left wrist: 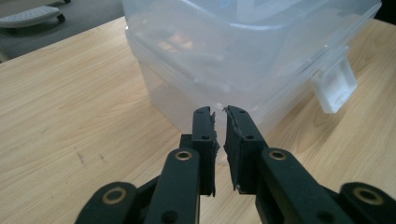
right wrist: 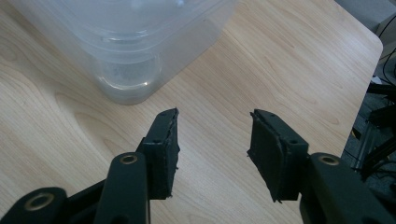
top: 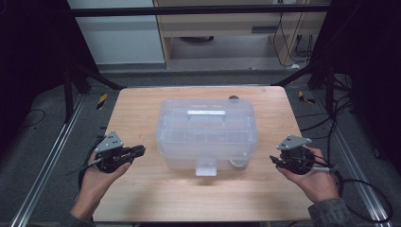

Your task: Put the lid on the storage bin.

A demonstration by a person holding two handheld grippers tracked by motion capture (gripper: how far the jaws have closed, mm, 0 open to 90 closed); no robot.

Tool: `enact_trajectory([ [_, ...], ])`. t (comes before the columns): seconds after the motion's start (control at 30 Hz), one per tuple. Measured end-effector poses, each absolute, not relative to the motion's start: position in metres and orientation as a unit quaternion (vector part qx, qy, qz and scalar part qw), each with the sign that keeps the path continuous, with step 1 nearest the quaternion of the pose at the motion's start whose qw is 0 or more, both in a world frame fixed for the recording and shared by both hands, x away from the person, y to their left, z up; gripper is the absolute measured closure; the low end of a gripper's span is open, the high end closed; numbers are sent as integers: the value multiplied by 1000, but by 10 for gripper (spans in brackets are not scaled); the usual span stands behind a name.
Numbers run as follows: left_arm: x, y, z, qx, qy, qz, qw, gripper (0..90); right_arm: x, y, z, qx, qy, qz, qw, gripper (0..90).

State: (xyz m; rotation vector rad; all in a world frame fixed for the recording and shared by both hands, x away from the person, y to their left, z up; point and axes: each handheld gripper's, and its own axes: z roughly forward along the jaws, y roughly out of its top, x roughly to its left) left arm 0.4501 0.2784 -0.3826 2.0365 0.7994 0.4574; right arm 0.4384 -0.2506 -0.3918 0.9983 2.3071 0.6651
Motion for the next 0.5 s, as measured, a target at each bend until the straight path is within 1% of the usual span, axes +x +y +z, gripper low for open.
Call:
enact_trajectory([
  [0.13, 452, 282, -384, 821, 324, 193, 429, 759, 439, -250, -394, 368, 856, 246, 267, 541],
  [0.17, 453, 284, -386, 823, 326, 197, 422, 759, 439, -249, -394, 367, 856, 247, 266, 547],
  [0.2, 454, 287, -389, 824, 329, 202, 415, 713, 439, -249, -396, 367, 858, 246, 264, 558],
  [0.23, 454, 287, -389, 824, 329, 202, 415, 689, 439, -249, -396, 367, 858, 246, 264, 558],
  [0.27, 455, 288, -390, 825, 332, 205, 409, 689, 439, -248, -397, 368, 858, 244, 263, 564],
  [0.37, 458, 293, -395, 826, 339, 210, 399, 619, 440, -248, -399, 369, 857, 245, 262, 572],
  [0.4, 460, 296, -399, 824, 346, 214, 394, 557, 441, -248, -401, 371, 856, 245, 262, 572],
  [0.43, 460, 296, -399, 824, 346, 214, 394, 526, 441, -248, -401, 371, 856, 245, 262, 572],
  [0.47, 461, 297, -400, 824, 349, 216, 392, 526, 442, -248, -401, 372, 857, 245, 261, 570],
  [0.5, 462, 299, -401, 823, 352, 217, 389, 491, 442, -248, -402, 373, 856, 244, 261, 566],
])
